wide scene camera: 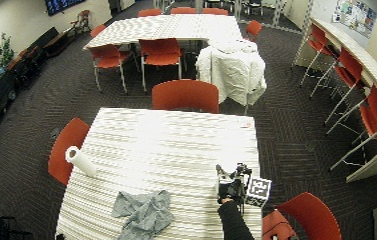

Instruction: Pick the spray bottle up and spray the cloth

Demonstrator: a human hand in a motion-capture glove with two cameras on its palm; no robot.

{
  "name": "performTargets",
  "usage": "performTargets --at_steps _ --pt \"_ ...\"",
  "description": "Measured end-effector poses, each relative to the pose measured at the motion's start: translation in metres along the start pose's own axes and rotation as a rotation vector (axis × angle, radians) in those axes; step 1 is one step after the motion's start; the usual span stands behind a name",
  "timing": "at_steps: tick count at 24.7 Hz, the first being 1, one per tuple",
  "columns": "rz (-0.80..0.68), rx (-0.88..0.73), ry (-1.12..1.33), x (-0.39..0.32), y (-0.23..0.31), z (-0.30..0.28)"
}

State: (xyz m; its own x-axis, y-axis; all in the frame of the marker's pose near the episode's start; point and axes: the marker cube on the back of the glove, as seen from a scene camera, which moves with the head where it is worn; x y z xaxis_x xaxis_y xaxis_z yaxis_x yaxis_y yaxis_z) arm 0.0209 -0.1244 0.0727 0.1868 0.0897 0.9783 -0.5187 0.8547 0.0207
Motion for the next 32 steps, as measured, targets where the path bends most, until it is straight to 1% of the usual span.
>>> performTargets --at_steps 4,8,17,21,27,32 --pt "0.023 0.048 -0.046 -0.002 -0.002 0.002" --pt "0.017 0.062 -0.055 -0.001 -0.005 0.0" --pt "0.013 0.111 -0.078 -0.003 -0.014 -0.022" --pt "-0.032 0.079 -0.071 -0.03 -0.023 -0.017" --pt "-0.093 0.061 -0.069 -0.094 -0.032 -0.019" --pt "-0.119 0.059 -0.056 -0.106 -0.039 -0.022"
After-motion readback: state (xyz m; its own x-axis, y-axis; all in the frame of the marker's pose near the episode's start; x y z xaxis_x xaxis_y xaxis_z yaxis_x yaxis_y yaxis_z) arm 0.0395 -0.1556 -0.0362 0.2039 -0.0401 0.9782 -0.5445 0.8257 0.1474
